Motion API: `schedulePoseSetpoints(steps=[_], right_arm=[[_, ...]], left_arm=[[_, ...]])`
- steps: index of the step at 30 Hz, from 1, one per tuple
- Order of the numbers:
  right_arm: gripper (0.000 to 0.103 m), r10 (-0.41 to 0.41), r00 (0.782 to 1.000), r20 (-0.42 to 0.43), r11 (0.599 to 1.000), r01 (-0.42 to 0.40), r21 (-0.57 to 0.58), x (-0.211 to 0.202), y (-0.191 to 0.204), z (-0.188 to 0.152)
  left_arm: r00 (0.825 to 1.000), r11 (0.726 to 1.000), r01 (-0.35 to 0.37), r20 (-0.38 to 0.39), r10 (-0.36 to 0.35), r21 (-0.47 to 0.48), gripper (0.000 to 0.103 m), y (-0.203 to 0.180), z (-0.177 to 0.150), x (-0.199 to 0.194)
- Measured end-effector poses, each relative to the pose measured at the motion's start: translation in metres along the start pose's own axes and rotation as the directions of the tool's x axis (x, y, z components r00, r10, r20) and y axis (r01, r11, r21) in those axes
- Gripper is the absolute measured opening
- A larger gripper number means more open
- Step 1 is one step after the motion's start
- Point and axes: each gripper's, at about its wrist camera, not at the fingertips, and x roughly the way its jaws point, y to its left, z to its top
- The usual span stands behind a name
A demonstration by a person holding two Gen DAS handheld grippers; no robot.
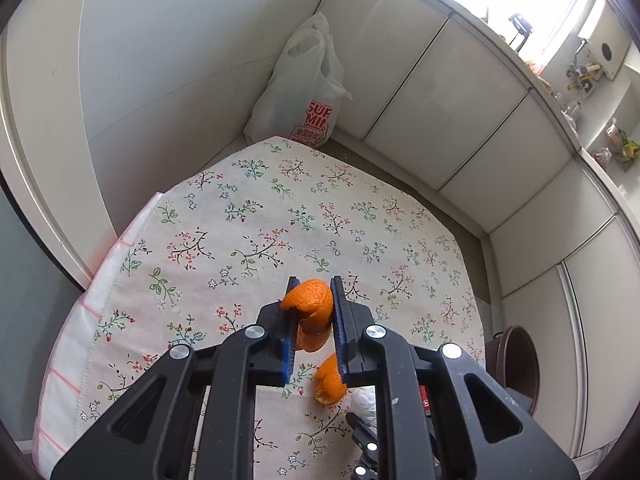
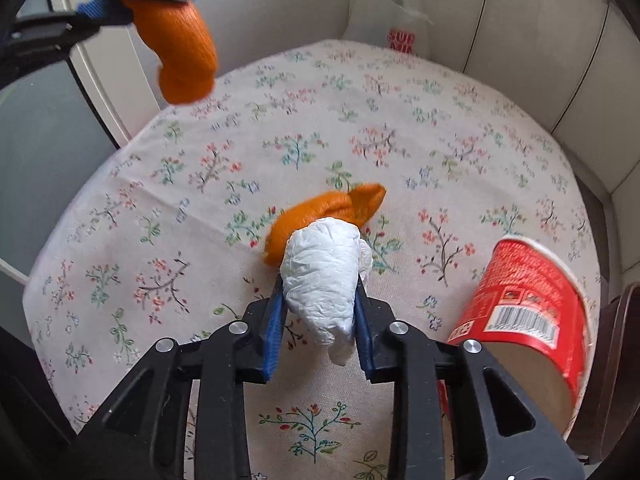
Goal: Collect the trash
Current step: 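Grasp the white crumpled tissue with the right tool while the left tool holds the peel, then carry the tissue over the brown bin and open the right tool while the left tool carries the peel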
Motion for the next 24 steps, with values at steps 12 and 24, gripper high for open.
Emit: schedulePoseSetpoints(steps=[12, 24], right_arm=[[0.029, 0.014, 0.983, 0.184, 0.999, -0.020, 0.030, -0.058, -0.013, 0.013], [0.029, -0.086, 0.937, 0.340, 0.980, 0.019, 0.196, -0.117, -0.075, 0.011]], left_arm=[[1.000, 0.999, -0.023, -0.003, 0.023, 0.038, 0.016, -0.013, -0.009, 0.006], [0.999, 0.997, -0.033, -0.019, 0.034, 0.069, 0.016, -0.024, -0.018, 0.014]])
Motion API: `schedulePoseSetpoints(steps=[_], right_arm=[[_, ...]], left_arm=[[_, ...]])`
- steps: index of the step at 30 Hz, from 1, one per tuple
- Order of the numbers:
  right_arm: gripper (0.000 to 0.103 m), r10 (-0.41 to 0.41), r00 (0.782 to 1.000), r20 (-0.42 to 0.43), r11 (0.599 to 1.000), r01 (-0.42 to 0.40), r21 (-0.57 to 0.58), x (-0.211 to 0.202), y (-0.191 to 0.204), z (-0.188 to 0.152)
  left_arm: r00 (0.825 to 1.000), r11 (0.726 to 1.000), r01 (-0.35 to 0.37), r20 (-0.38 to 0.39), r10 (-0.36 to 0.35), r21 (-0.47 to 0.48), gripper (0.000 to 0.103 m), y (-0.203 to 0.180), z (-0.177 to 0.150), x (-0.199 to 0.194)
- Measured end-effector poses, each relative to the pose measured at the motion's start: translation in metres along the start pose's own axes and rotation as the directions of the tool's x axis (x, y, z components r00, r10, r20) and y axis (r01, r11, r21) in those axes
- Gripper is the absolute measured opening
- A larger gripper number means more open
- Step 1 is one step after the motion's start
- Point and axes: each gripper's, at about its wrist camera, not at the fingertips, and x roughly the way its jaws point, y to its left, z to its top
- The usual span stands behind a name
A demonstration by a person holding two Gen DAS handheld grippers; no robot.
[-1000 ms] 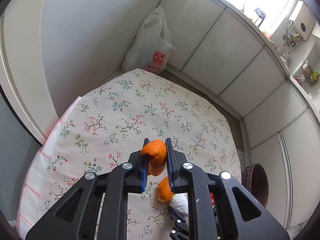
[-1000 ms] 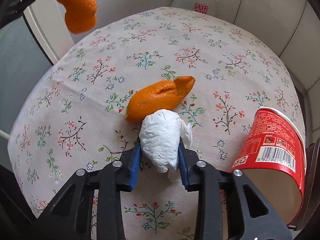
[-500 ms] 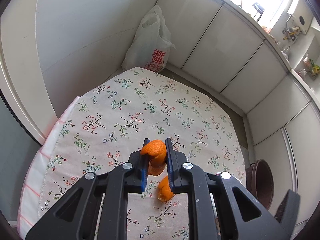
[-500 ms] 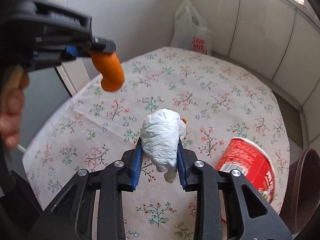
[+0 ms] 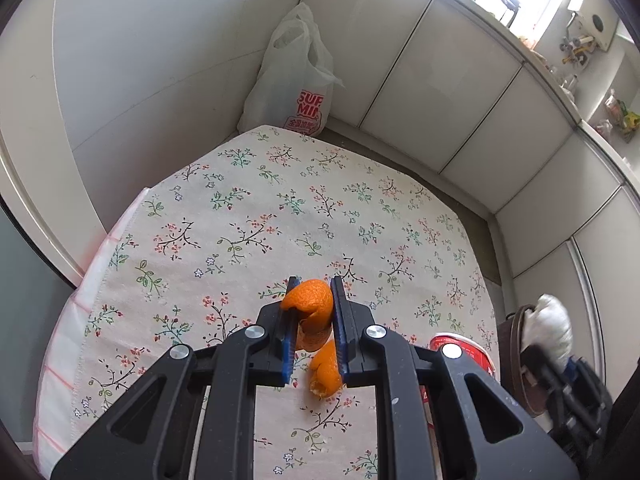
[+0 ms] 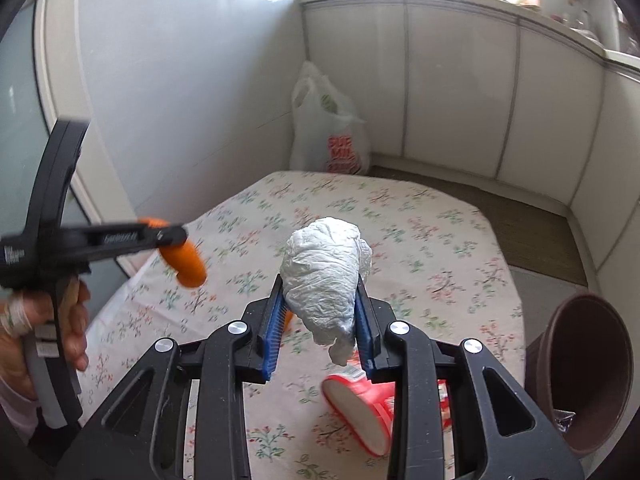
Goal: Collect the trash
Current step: 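Carry the tissue over the brown bin and open the right tool while the left tool carries the peel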
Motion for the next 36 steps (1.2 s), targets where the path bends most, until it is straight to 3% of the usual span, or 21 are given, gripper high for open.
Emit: schedulePoseSetpoints(steps=[17, 36], right_arm=[[0.030, -0.179, 0.978, 0.105, 0.950, 0.144, 0.277, -0.054, -0.120, 0.003], [0.032, -0.369, 0.923, 0.107, 0.796, 0.254, 0.550, -0.103, -0.219, -0.018]], left_arm=[[0.999, 0.999, 0.030, 0.012, -0.030, 0.020, 0.016, -0.022, -0.010, 0.001], [0.996, 0.995, 0.083, 0.041, -0.085, 0.052, 0.016, -0.060, -0.022, -0.010]])
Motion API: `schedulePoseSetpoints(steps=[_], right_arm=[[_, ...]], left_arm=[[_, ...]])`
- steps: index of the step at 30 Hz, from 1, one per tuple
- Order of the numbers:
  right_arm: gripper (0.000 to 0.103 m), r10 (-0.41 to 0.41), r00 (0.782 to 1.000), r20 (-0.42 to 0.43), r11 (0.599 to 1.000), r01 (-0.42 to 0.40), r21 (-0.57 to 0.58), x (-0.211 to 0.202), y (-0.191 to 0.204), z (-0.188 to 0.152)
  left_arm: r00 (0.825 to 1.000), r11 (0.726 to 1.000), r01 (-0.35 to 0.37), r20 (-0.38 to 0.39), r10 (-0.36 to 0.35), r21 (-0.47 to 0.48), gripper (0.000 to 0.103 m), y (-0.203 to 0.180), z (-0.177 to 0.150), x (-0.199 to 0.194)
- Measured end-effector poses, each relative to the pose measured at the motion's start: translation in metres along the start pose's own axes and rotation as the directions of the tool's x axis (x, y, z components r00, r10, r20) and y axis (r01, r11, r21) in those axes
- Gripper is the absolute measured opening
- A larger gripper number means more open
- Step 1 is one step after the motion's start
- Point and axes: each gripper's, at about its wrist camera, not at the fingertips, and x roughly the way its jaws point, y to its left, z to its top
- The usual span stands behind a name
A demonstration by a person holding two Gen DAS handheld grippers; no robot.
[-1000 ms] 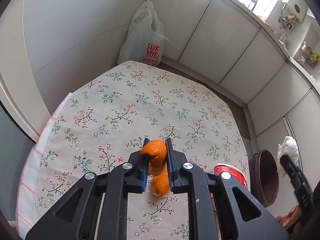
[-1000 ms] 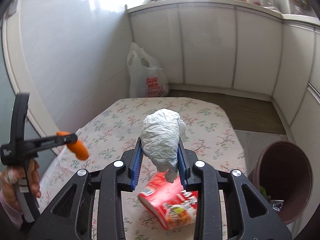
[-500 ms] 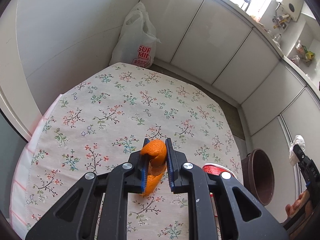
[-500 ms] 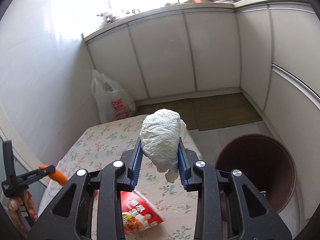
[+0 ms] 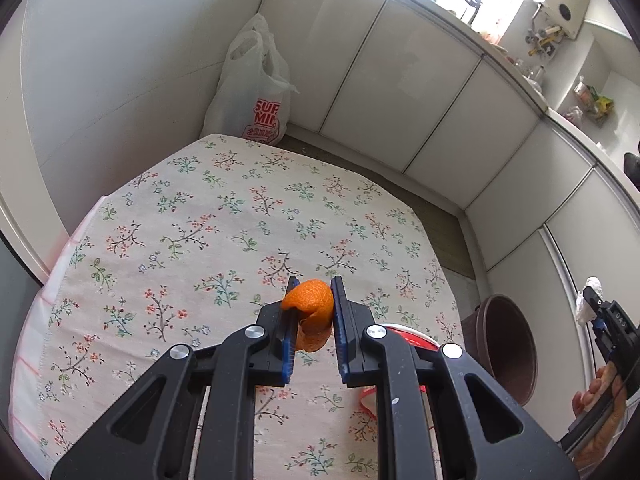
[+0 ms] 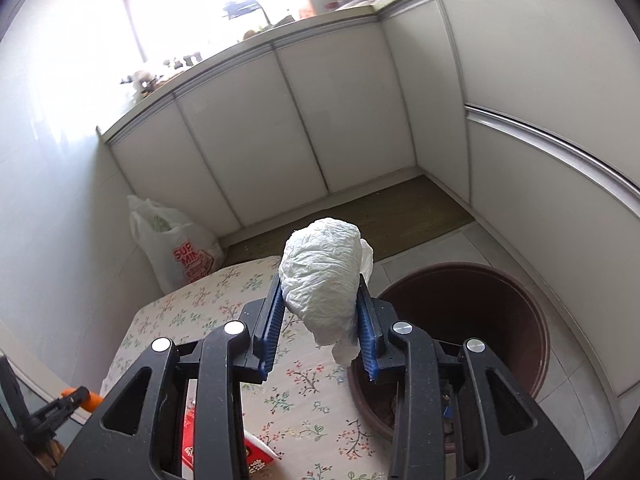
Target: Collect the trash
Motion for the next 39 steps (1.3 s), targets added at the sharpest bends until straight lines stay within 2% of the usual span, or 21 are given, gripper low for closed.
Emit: schedulePoseSetpoints(steps=[6, 9, 10, 13, 15, 17, 19, 29, 39], right_arm=[[0.034, -0.069, 0.998, 0.004, 0.995, 0.069, 0.067, 0.001, -0.027, 0.005], [0.036, -0.067, 0.998, -0.004, 0.989, 0.067, 0.136, 0.000, -0.044, 0.006], [0.040, -0.069, 0.998, -0.003, 0.985, 0.068, 0.156, 0.000, -0.049, 0.007], [0.064, -0.089, 0.996, 0.007, 0.971, 0.085, 0.224, -0.006, -0.064, 0.007], [0.071, -0.095, 0.995, 0.024, 0.960, 0.085, 0.268, -0.012, -0.073, 0.008], [0.089, -0.111, 0.993, 0.035, 0.950, 0.096, 0.297, -0.016, -0.080, 0.009], [0.096, -0.143, 0.988, 0.054, 0.934, 0.116, 0.337, -0.024, -0.089, 0.008], [0.096, -0.159, 0.987, 0.032, 0.857, 0.122, 0.501, -0.032, -0.129, -0.001], [0.096, -0.149, 0.988, 0.050, 0.832, 0.098, 0.546, -0.034, -0.140, 0.000]], left_arm=[[1.000, 1.000, 0.021, -0.004, -0.021, 0.016, 0.016, -0.031, -0.003, -0.002], [0.999, 0.998, 0.033, 0.007, -0.033, 0.052, 0.016, -0.055, -0.001, -0.006], [0.999, 0.997, 0.039, 0.010, -0.040, 0.068, 0.016, -0.064, 0.000, -0.008], [0.998, 0.992, 0.058, 0.011, -0.060, 0.108, 0.016, -0.089, 0.001, -0.010], [0.997, 0.987, 0.077, 0.006, -0.078, 0.142, 0.017, -0.110, -0.001, -0.010], [0.996, 0.981, 0.092, 0.002, -0.094, 0.168, 0.017, -0.129, -0.002, -0.008], [0.993, 0.974, 0.116, -0.003, -0.118, 0.196, 0.017, -0.149, -0.004, -0.007], [0.970, 0.933, 0.241, -0.049, -0.237, 0.266, 0.018, -0.239, -0.014, 0.016], [0.962, 0.913, 0.274, -0.093, -0.258, 0.301, 0.018, -0.286, -0.025, 0.042]])
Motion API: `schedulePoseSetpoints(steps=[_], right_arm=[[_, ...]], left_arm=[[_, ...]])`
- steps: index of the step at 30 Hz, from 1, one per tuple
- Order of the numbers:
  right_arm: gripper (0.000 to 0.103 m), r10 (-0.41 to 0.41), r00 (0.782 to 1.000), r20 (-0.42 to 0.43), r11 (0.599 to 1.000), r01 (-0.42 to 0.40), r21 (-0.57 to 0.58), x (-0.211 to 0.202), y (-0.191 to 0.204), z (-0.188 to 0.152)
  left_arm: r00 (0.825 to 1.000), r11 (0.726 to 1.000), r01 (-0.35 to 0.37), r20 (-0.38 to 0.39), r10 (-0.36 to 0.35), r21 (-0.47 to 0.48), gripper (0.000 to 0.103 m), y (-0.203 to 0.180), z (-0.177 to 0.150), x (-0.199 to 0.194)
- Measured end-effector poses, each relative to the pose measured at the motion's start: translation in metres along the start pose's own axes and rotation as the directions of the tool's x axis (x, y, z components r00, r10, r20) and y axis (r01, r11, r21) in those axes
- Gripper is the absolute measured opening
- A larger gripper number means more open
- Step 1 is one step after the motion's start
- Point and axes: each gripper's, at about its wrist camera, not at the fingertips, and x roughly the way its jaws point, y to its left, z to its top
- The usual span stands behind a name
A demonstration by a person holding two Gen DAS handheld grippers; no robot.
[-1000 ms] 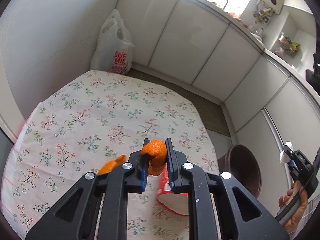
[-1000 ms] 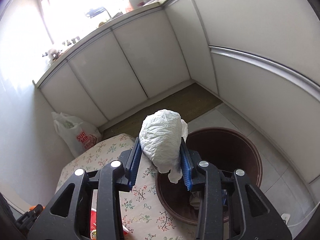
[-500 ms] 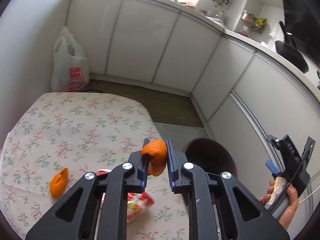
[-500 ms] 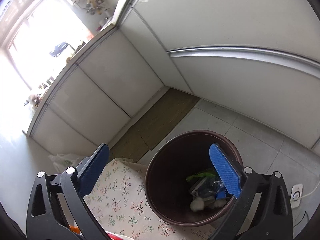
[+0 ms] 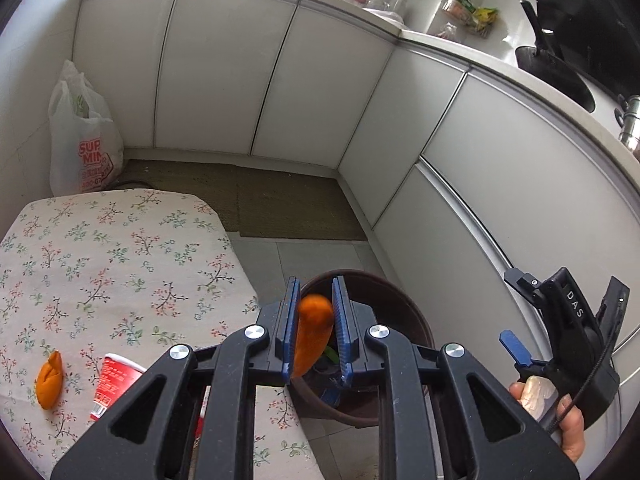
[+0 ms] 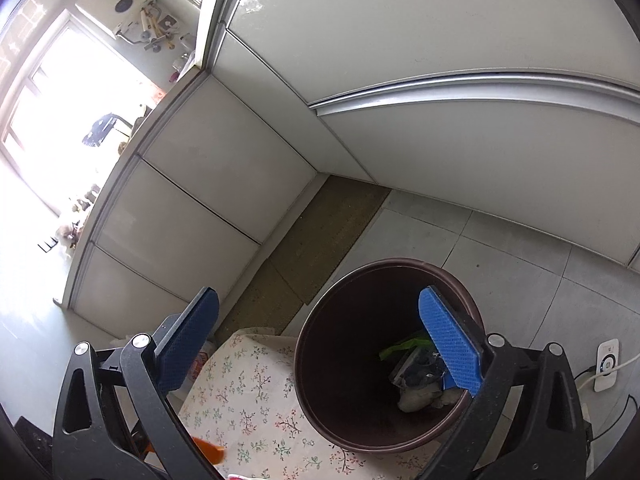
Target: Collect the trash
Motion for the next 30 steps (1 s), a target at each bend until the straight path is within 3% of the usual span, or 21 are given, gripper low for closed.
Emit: schedulePoseSetpoints(steps=[9, 12, 14, 16, 18, 21, 26, 30], right_arm=[[0.096, 0.010, 1.000, -0.006, 0.999, -0.009, 0.039, 0.002, -0.007, 0.004], [0.096, 0.011, 1.000, -0.001, 0.999, -0.010, 0.043, 0.000, -0.009, 0.006], [0.096, 0.013, 1.000, -0.006, 0.999, -0.013, 0.045, 0.001, -0.010, 0.005], [0.096, 0.019, 1.000, -0.015, 0.999, -0.018, 0.049, 0.002, -0.009, 0.004], [0.096, 0.022, 1.000, -0.021, 0.999, -0.021, 0.046, 0.003, -0.008, 0.003], [0.096, 0.026, 0.999, -0.031, 0.999, -0.025, 0.047, 0.006, -0.006, 0.002], [0.096, 0.035, 0.998, -0.053, 0.998, -0.032, 0.045, 0.009, -0.003, -0.001], [0.096, 0.038, 0.998, -0.057, 0.998, -0.035, 0.044, 0.010, -0.004, 0.001]], left_arm=[[1.000, 0.993, 0.004, 0.009, -0.005, 0.114, 0.016, -0.026, -0.003, 0.008], [0.999, 0.995, -0.022, -0.040, 0.026, 0.097, 0.017, -0.015, -0.007, 0.019], [0.994, 0.995, -0.057, -0.084, 0.065, 0.086, 0.023, -0.005, -0.013, 0.027], [0.977, 0.989, -0.095, -0.179, 0.114, 0.112, 0.035, 0.006, -0.025, 0.042], [0.952, 0.983, -0.114, -0.267, 0.149, 0.145, 0.037, 0.016, -0.044, 0.055], [0.921, 0.986, -0.105, -0.360, 0.147, 0.133, 0.040, 0.030, -0.079, 0.069], [0.877, 0.989, -0.087, -0.462, 0.133, 0.119, 0.040, 0.041, -0.119, 0.095], [0.854, 0.958, -0.075, -0.478, 0.205, 0.277, 0.040, 0.028, -0.136, 0.108]])
